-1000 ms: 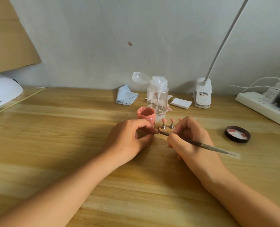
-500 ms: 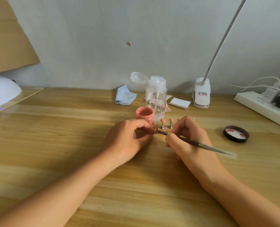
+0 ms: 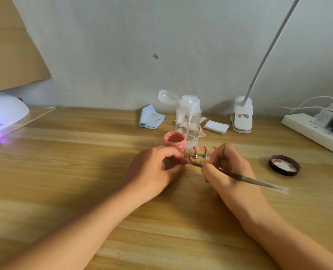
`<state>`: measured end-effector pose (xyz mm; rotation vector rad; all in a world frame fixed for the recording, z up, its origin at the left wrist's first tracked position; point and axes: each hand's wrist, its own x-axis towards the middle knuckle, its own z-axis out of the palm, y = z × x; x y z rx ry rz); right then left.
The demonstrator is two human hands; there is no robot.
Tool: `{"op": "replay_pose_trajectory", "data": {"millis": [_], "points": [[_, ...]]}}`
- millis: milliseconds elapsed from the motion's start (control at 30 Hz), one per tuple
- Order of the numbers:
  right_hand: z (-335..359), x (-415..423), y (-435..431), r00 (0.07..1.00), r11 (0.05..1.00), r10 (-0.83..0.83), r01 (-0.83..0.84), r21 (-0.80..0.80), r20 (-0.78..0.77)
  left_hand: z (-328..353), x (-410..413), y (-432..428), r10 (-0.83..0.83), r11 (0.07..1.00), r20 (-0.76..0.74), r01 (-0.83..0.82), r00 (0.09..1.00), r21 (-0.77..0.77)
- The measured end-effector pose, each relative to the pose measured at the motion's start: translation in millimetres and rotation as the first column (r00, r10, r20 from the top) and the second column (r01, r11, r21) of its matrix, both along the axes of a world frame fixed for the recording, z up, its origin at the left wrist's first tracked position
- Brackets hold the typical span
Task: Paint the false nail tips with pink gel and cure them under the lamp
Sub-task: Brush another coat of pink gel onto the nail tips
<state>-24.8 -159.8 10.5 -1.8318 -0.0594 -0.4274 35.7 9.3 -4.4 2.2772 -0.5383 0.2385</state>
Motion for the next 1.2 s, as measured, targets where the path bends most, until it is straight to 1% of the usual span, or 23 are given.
{"op": "replay_pose_trajectory", "data": {"millis": [233, 333, 667, 967, 1200], "points": [[0.3, -0.7, -1.1, 1.0, 0.999, 0.015, -0.014, 0.033, -0.018, -0.2, 1.2, -0.6, 0.021, 1.0, -0.013, -0.021, 1.0, 0.005], [0.0, -0.8, -2.2, 1.0, 0.998, 0.01, -0.01, 0.054, 0.0, 1.1, 0.8, -1.5, 0.016, 1.0, -0.01, -0.016, 1.0, -0.006], [0.9, -1.2, -1.7, 0.998, 0.998, 0.046, -0.045, 0.045, -0.031, -1.6, 3.0, -0.8, 0.021, 1.0, -0.016, -0.021, 1.0, -0.015], [0.4, 0.0, -0.9, 0.999, 0.994, 0.047, -0.046, 0.099, -0.011, -2.8, 4.0, -0.3, 0.013, 1.0, -0.021, -0.013, 1.0, -0.013], [0.7, -0.9, -1.6, 0.998, 0.995, 0.044, -0.04, 0.088, -0.041, -2.3, 3.9, -0.3, -0.005, 0.999, -0.022, 0.004, 1.0, -0.042]]}}
